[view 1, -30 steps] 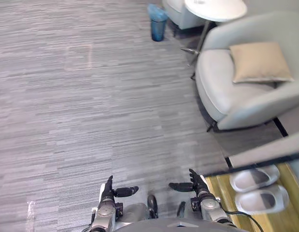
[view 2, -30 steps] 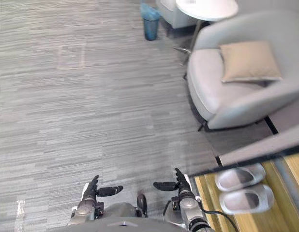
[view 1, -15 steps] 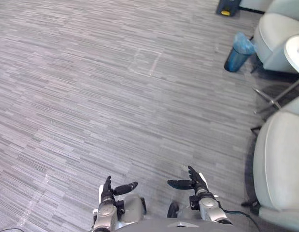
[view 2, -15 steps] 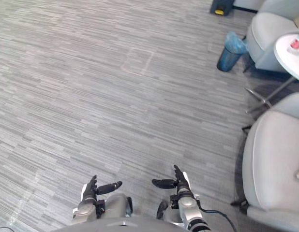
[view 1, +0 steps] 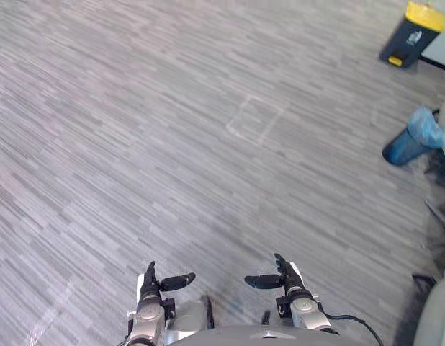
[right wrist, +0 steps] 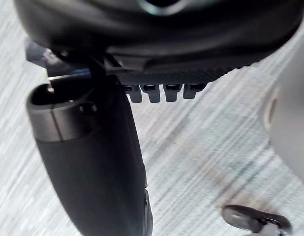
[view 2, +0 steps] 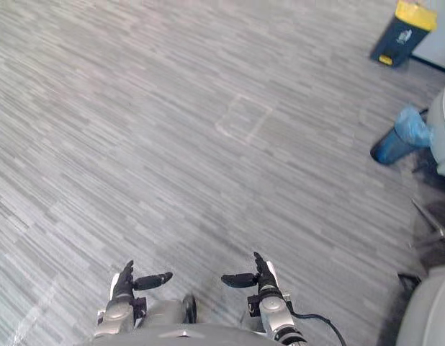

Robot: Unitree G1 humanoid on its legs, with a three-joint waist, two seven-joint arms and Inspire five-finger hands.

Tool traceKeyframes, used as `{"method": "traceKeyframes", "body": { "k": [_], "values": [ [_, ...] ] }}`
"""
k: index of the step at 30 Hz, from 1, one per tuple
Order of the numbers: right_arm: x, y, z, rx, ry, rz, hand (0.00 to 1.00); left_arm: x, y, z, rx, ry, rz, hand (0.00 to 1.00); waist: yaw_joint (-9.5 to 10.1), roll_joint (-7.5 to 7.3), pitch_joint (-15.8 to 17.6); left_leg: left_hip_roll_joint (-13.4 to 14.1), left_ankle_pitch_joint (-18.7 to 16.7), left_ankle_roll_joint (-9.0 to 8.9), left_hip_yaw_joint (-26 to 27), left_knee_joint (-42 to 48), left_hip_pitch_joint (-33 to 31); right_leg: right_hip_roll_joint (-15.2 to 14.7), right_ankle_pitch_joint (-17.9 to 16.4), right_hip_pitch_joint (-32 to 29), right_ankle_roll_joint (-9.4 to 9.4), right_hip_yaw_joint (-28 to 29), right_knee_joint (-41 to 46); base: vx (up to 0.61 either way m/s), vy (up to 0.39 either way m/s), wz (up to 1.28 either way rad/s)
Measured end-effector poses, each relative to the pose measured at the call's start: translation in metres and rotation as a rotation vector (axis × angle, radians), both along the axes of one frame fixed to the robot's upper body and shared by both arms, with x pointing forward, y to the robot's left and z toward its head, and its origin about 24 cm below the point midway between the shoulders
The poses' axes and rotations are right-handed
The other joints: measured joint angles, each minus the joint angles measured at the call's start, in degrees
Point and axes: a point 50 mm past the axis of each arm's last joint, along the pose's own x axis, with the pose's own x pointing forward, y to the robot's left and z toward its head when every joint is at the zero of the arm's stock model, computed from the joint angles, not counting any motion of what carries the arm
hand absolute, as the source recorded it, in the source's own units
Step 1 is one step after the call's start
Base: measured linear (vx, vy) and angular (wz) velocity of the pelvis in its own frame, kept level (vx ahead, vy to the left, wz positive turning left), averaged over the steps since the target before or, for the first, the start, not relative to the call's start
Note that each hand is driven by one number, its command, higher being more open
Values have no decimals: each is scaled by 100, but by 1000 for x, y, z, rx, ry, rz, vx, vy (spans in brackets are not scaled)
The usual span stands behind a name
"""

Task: Organize the slippers on the shoe rack

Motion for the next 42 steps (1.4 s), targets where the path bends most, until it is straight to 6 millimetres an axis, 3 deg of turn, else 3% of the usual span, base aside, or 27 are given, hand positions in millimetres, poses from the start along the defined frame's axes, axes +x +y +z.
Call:
{"method": "traceKeyframes", "body": {
  "k": [2,4,5,8,9,10,12,14,15,18,19,21,22,23,24,26,27,28,30,32,34,35,36,37,38,40,42],
  "values": [
    [8,-1,6,-2,-50,15,100,-2,-2,-2,-4,20,-9,100,-87,27,22,45,-130,-56,-178,-305,478,313,-136,-753,20,-116,-1130,656,-102,53],
    [13,0,10,6,-85,22,100,0,-6,-2,-9,22,-32,100,-201,-51,7,95,-281,-146,-452,-562,796,426,662,-1105,193,-139,-3044,568,-131,86],
    [14,-3,10,-1,-84,20,100,-3,-9,-4,-14,36,-44,100,-297,-18,-8,172,-319,-228,-687,-708,1037,499,1100,-954,-202,-272,-3204,707,-184,82],
    [20,-20,13,-17,-91,-65,100,9,-32,-4,-75,11,-104,100,-316,-57,122,40,166,-496,-938,-434,1292,-54,203,-1436,-435,-356,-1100,691,-235,57],
    [17,-19,13,-8,-93,-72,100,0,-32,-6,-75,23,-95,100,-343,-30,-17,102,33,-629,-1045,140,1212,31,90,-1112,-385,-498,-1844,657,-311,73],
    [11,-22,13,-15,-93,-81,100,1,-35,-6,-85,21,-94,100,-421,189,-56,307,-46,-1028,-1144,1587,691,222,-137,-695,-400,-751,-2105,528,-285,53],
    [4,-20,10,-6,-73,-86,100,3,-39,-3,-112,-17,-48,100,-261,449,-105,726,453,-1949,-1051,4051,-396,776,-234,-58,-443,-755,-2690,530,-182,-7],
    [-1,-5,7,45,-47,-95,100,9,-31,1,-100,-47,-20,100,-153,386,-58,1162,348,-1749,-543,5365,-1172,1085,-320,749,-529,-660,-3232,707,-182,-41],
    [-6,3,5,71,-32,-101,100,14,-24,6,-81,-74,-19,100,-80,226,-58,1285,139,-1362,-113,5351,-1616,1127,-322,1313,-527,-512,-3701,582,-130,-42],
    [-9,8,3,79,-21,-92,100,20,-19,12,-64,-119,-16,100,17,97,-72,1276,-95,-965,304,4325,-2282,1099,-269,2027,-438,-232,-4347,598,-27,-53],
    [-9,8,3,75,-17,-91,100,24,-18,14,-60,-138,-7,100,116,34,-29,1048,-56,-893,226,2926,-2507,970,-266,2323,-415,11,-4527,484,74,-77],
    [-10,6,2,67,-12,-97,100,24,-17,15,-53,-141,-4,100,226,27,-11,806,445,-863,-34,1413,-2568,839,-312,2564,-268,290,-4551,629,192,-107],
    [-18,5,-3,58,27,-96,100,15,-11,10,-33,-102,6,100,303,-29,-123,636,1363,-828,-202,1143,-2468,695,-366,2759,-67,680,-4503,795,269,-93],
    [-17,6,-3,60,27,-95,100,15,-9,10,-30,-100,4,100,294,-53,-132,618,1356,-828,-189,1154,-2472,664,-363,2761,-62,679,-4494,833,271,-49],
    [-20,8,-5,64,40,-93,100,18,-4,10,-8,-87,-13,100,194,-265,-225,467,1006,-669,-145,1335,-2464,370,-173,2464,238,893,-3863,572,181,9],
    [-23,8,-6,64,52,-99,100,16,-1,9,2,-68,-30,100,197,-386,-208,399,600,-575,71,1517,-2169,146,101,2105,363,981,-2699,701,244,-27],
    [-19,8,-5,62,53,-94,100,12,3,6,11,-36,-37,100,167,-455,-153,303,341,-450,307,1306,-1499,-237,1087,1546,389,929,-1035,678,230,-54],
    [-18,8,-5,61,52,-93,100,9,3,5,13,-24,-39,100,133,-401,-117,299,285,-430,381,1186,-1250,-360,1100,1339,417,867,-510,862,236,-53],
    [-10,10,-1,63,16,-78,100,3,-4,0,11,13,-69,100,0,-181,-52,426,219,-380,440,603,-219,-517,495,572,49,355,725,641,143,-36],
    [-3,12,3,70,-23,-60,100,3,-8,0,6,13,-87,100,-38,-32,-64,593,212,-391,572,157,319,-372,194,-132,4,-9,572,447,25,-24],
    [8,17,8,65,-55,-15,100,2,-8,-1,3,21,-89,100,-93,-66,-14,686,181,-442,762,-73,768,-200,29,-701,5,-462,-820,606,-77,-18],
    [9,17,9,60,-59,-4,100,-2,-9,-3,-1,34,-89,100,-113,-121,-20,675,103,-562,776,-113,975,-100,214,-801,-24,-730,-1834,689,-143,-11],
    [6,18,7,61,-46,-4,100,-6,-6,-4,5,48,-95,100,-124,-264,-70,527,-21,-728,806,-164,1185,28,972,-735,-27,-936,-3157,475,-106,1],
    [4,17,5,58,-37,-4,100,-8,-3,-4,7,55,-98,100,-158,-340,-106,499,-95,-818,777,-187,1290,78,1546,-712,-728,-905,-3411,577,-111,-12],
    [8,9,6,32,-44,8,100,-6,-9,-6,-7,67,-101,100,-119,-74,-68,705,-146,-807,788,-226,1398,289,1522,-622,-607,-1018,-3393,343,-57,-41],
    [21,2,9,1,-50,16,100,-1,-16,-6,-20,58,-123,100,-144,60,-35,629,149,-550,581,-356,1382,477,1252,-672,-706,-999,-3419,483,-111,-59],
    [12,-8,5,-10,-21,-32,100,-1,-26,-8,-51,58,-133,100,-201,55,-37,673,415,-904,505,105,1387,419,808,-600,-726,-1051,-2991,471,-157,-21]
  ]
}}
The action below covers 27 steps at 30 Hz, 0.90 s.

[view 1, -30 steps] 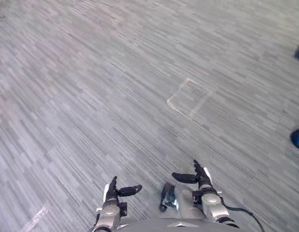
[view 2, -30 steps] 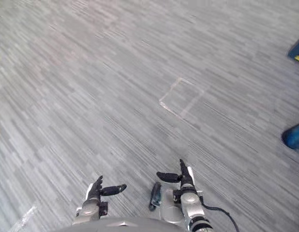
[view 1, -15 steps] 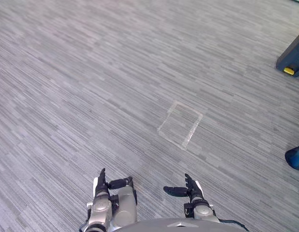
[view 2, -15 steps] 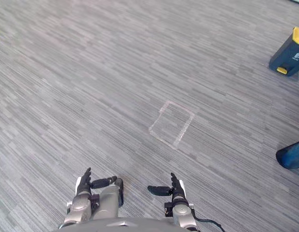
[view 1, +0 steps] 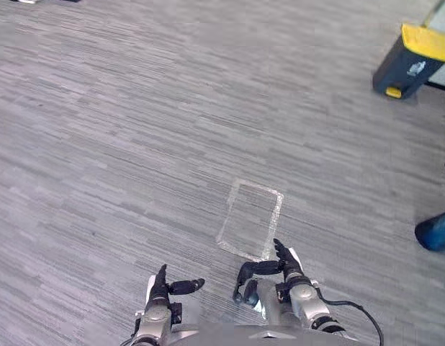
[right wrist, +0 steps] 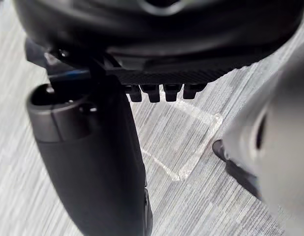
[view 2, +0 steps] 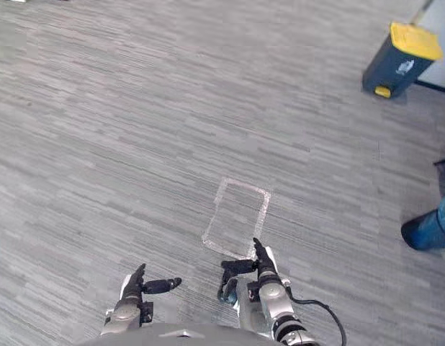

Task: Organize the slippers on the shoe rack

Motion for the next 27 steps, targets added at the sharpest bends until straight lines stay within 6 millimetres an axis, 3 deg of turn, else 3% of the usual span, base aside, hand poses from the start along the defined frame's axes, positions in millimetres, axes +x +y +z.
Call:
{"method": "traceKeyframes", "body": {
  "k": [1,2,3,4,5,6,7,8,10,11,13,14,15,17,20,21,23,27],
  "values": [
    [-5,-1,0,-2,2,-7,100,3,-4,1,-11,-10,-8,100,11,55,33,126,99,-143,-154,1158,-273,68,-275,317,46,-91,-9,352,-130,-41],
    [-3,-2,2,-3,-15,-6,100,4,-5,1,-21,-12,5,100,-5,166,63,328,538,-443,-347,2394,-703,239,-382,617,54,-15,-158,277,-84,-54],
    [-5,-3,3,-4,-18,-8,100,3,-6,1,-27,-13,16,100,4,231,45,427,905,-578,-447,2955,-932,324,-399,758,55,54,-272,276,-10,-66],
    [-9,-2,3,-2,-21,-12,100,1,-6,1,-26,-20,26,100,47,334,-23,678,671,-706,-520,4252,-1546,594,-450,1058,-3,242,-549,364,29,-68],
    [-10,2,2,10,-16,-16,100,2,-4,3,-24,-33,30,100,54,356,-51,788,327,-592,-494,4807,-1961,687,-486,1273,-23,344,-683,454,50,-76],
    [-12,8,1,26,-9,-19,100,4,0,5,-15,-45,30,100,76,263,-57,794,2,-409,-389,4896,-2317,727,-507,1475,-14,498,-833,474,42,-73],
    [-14,10,0,34,-1,-21,100,6,5,7,-2,-59,36,100,140,152,-79,734,-292,-201,-274,4568,-2625,738,-459,1689,72,721,-1006,394,34,-78],
    [-15,13,-1,42,4,-21,100,6,7,8,1,-64,46,100,173,97,-89,652,-433,-107,-267,4196,-2750,737,-445,1783,97,871,-1103,395,72,-111],
    [-14,16,-2,48,11,-19,100,6,10,8,3,-72,79,100,320,56,-80,313,-653,-77,-632,2821,-2974,715,-428,1993,175,1364,-1247,367,163,-123],
    [-14,14,-3,45,17,-29,100,7,10,9,0,-84,94,100,392,54,-70,50,-632,-98,-1194,1927,-3055,663,-477,2093,266,1683,-1282,346,235,-116],
    [-18,9,-5,32,35,-51,100,7,9,9,1,-84,88,100,399,80,-90,-150,-399,-105,-1737,1129,-3023,622,-592,2181,460,1941,-1266,345,282,-108],
    [-27,1,-10,10,69,-58,100,2,5,5,-10,-58,89,100,393,213,-174,-149,367,-138,-1863,971,-2930,621,-811,2259,677,2245,-1115,450,375,-109],
    [-30,1,-13,13,93,-72,100,1,11,5,4,-49,88,100,361,64,-227,-247,227,-24,-1585,991,-2798,395,-955,2201,837,2384,-873,460,365,-111],
    [-33,1,-13,17,99,-91,100,-1,14,4,15,-37,86,100,355,-97,-311,-396,2,163,-1079,905,-2499,24,-1045,1969,1048,2311,-256,312,240,-89],
    [-28,2,-13,16,98,-79,100,-7,14,1,13,-10,95,100,367,-35,-260,-436,-129,356,-437,578,-1832,-434,-839,1563,1356,1673,944,266,287,-105],
    [-27,5,-14,20,106,-69,100,-8,14,1,16,-3,91,100,350,37,-216,-426,-159,417,-255,426,-1586,-620,-766,1398,1205,1345,1380,201,239,-87],
    [-22,11,-14,24,106,-25,100,-9,16,1,31,1,60,100,331,59,-204,-369,-183,457,-54,188,-1279,-751,-1008,1182,963,782,1752,180,146,-63],
    [-18,10,-13,5,108,4,100,-10,18,1,33,6,61,100,356,132,-151,-132,-179,448,360,-137,-930,-750,-1150,826,852,-332,1217,200,14,-53]
  ]
}}
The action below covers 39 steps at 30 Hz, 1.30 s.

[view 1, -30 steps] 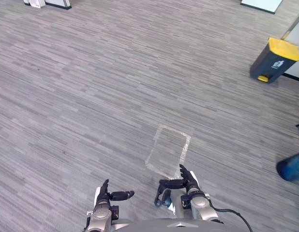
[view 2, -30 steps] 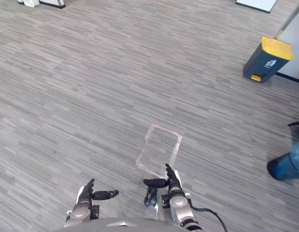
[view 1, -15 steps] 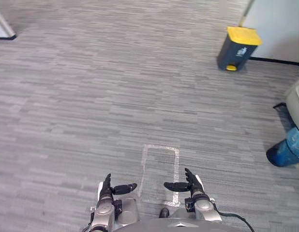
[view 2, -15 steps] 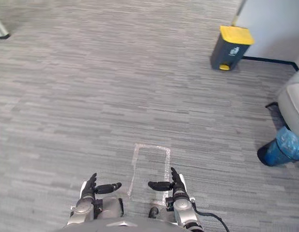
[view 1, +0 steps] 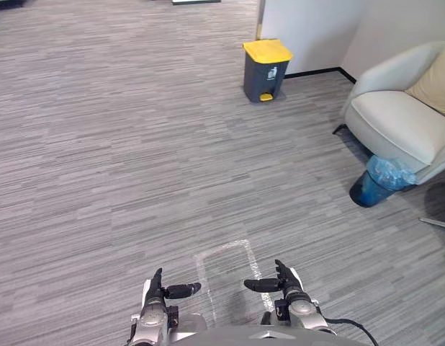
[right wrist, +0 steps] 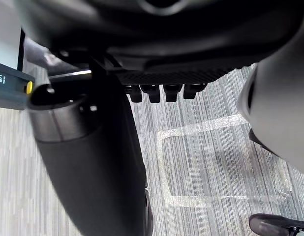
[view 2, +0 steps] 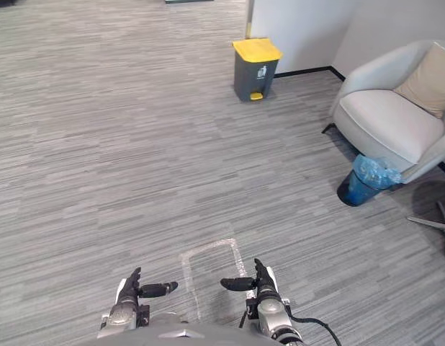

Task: Organize the slippers on the shoe rack

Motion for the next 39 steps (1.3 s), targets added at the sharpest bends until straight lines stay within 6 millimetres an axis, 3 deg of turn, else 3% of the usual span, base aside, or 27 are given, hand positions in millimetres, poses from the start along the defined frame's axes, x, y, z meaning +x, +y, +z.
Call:
{"method": "traceKeyframes", "body": {
  "k": [1,2,3,5,6,8,9,13,15,16,17,18,20,21,26,31,34,35,36,37,38,39],
  "values": [
    [0,0,0,-11,-1,14,100,0,4,1,6,0,-5,100,8,-158,-5,-137,-34,-66,137,-59,130,54,530,-25,-254,-76,-835,271,-109,-45],
    [-1,0,0,-10,1,13,100,0,5,1,9,1,-8,100,5,-216,-11,-195,-50,-93,142,-58,153,59,743,-39,-340,-37,-983,280,-125,-66],
    [2,-11,1,-39,-9,11,100,0,1,-1,-9,10,-6,100,-15,-35,22,-67,-190,-287,148,31,236,260,609,54,-440,33,-1102,283,-155,-41],
    [2,-16,1,-50,-7,6,100,0,-3,-2,-25,7,-9,100,-47,20,37,66,-201,-305,121,413,114,427,597,165,-426,66,-1359,230,-168,-30],
    [0,-20,0,-55,3,-13,100,4,-4,-1,-35,-4,-7,100,-51,78,68,381,-238,-372,-36,1498,-285,714,657,468,-429,66,-1787,184,-153,-24],
    [-5,-23,-1,-60,12,-21,100,6,-6,0,-51,-21,19,100,38,174,66,743,-236,-458,-214,2755,-725,1038,679,794,-487,210,-2102,230,-85,-62],
    [-7,-27,-2,-75,16,-29,100,8,-10,2,-67,-42,42,100,156,228,66,817,-432,-486,-434,3529,-1015,1228,628,1018,-565,533,-2204,236,3,-94],
    [-6,-27,-1,-80,12,-44,100,11,-10,4,-69,-60,48,100,159,158,100,428,-763,-396,-768,3123,-1566,1267,639,1219,-549,1243,-2334,245,78,-116],
    [-7,-28,-2,-68,18,-70,100,14,-11,5,-71,-69,49,100,191,153,106,2,-769,-390,-1621,2148,-1729,1244,646,1280,-498,1801,-2341,225,177,-128],
    [-7,-27,-2,-61,18,-88,100,14,-11,5,-70,-72,48,100,206,141,115,-207,-693,-383,-2142,1676,-1734,1204,626,1291,-422,2050,-2320,229,231,-152],
    [-8,-27,-2,-59,18,-99,100,15,-13,5,-74,-72,51,100,217,189,113,-386,-377,-437,-2758,1172,-1721,1188,551,1282,-274,2362,-2229,182,228,-138],
    [-9,-29,-2,-61,17,-105,100,13,-19,3,-86,-64,56,100,242,286,98,-459,233,-512,-2994,1116,-1617,1212,440,1239,-123,2604,-2081,264,338,-120],
    [-10,-27,-1,-56,11,-113,100,15,-18,4,-82,-65,52,100,242,190,76,-591,106,-417,-2852,1248,-1582,1092,342,1194,-25,2780,-1952,221,294,-69],
    [-12,-23,-2,-44,14,-114,100,15,-17,4,-79,-64,56,100,291,115,45,-669,-2,-282,-2515,1287,-1506,925,272,1210,66,2980,-1918,147,203,-53],
    [-16,-6,-3,3,19,-117,100,10,-16,2,-84,-49,82,100,297,62,-9,-767,-32,-151,-1945,968,-1152,676,331,1217,230,3271,-2013,122,167,-57],
    [-19,-8,-4,3,26,-131,100,6,-16,1,-85,-32,84,100,286,15,-94,-667,-24,-136,-1601,706,-852,708,346,1213,288,3462,-2017,51,20,-42],
    [-20,-12,-5,-2,33,-149,100,4,-17,0,-90,-26,93,100,299,45,-124,-525,-24,-136,-1335,597,-755,823,457,1068,425,3534,-2001,-16,-36,-55],
    [-20,-15,-5,-8,33,-149,100,3,-19,-1,-96,-19,95,100,303,107,-160,-385,-21,-133,-1192,552,-754,855,597,939,466,3318,-1991,-69,-89,-88],
    [-20,-18,-5,-16,33,-150,100,1,-20,-2,-101,-15,96,100,319,158,-196,-214,14,-102,-910,468,-733,767,700,822,399,2618,-2043,-78,-104,-82],
    [-20,-18,-5,-16,34,-151,100,1,-20,-2,-101,-15,96,100,327,159,-199,-210,20,-97,-879,452,-729,743,674,818,351,2501,-2041,-67,-100,-85],
    [-19,-20,-5,-22,39,-158,100,-1,-19,-3,-99,-4,94,100,282,150,-217,-168,34,-114,-698,424,-639,375,632,832,192,1480,-2005,-24,-60,-51],
    [-21,-22,-6,-30,50,-155,100,-2,-19,-4,-101,-1,94,100,290,161,-229,-133,36,-145,-642,399,-558,264,773,898,270,1134,-2046,-5,-41,-52]
  ]
}}
